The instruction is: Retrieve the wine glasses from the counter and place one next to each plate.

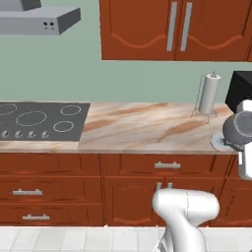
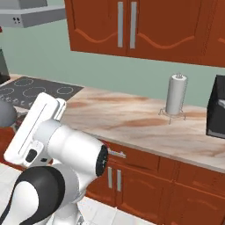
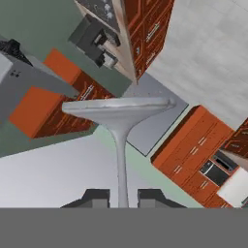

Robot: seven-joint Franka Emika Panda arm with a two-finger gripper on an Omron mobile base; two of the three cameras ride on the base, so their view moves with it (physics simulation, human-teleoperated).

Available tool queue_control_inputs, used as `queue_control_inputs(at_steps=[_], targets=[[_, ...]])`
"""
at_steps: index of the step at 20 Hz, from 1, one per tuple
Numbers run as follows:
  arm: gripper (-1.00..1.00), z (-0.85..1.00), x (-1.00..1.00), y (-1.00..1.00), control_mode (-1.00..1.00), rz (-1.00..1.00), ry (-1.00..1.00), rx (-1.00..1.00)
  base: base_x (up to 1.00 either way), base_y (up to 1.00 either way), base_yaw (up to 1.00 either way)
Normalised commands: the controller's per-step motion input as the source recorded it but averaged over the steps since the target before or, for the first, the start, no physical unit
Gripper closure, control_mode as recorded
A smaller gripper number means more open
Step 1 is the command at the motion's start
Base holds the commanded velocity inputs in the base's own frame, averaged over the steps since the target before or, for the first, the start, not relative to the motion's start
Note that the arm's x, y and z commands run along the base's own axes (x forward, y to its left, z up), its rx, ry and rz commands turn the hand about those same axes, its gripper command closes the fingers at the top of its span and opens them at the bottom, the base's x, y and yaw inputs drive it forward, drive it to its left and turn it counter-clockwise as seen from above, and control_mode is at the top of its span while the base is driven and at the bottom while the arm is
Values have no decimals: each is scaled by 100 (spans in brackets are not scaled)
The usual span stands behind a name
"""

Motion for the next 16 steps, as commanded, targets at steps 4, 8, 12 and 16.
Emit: queue_control_inputs(at_steps=[4, 8, 12, 16], targets=[[100, 0, 0, 0, 100, 0, 0, 0, -1, 71, 80], [100, 0, 0, 0, 100, 0, 0, 0, 0, 61, 83], [100, 0, 0, 0, 100, 0, 0, 0, 0, 38, 92], [100, 0, 0, 0, 100, 0, 0, 0, 0, 18, 98]])
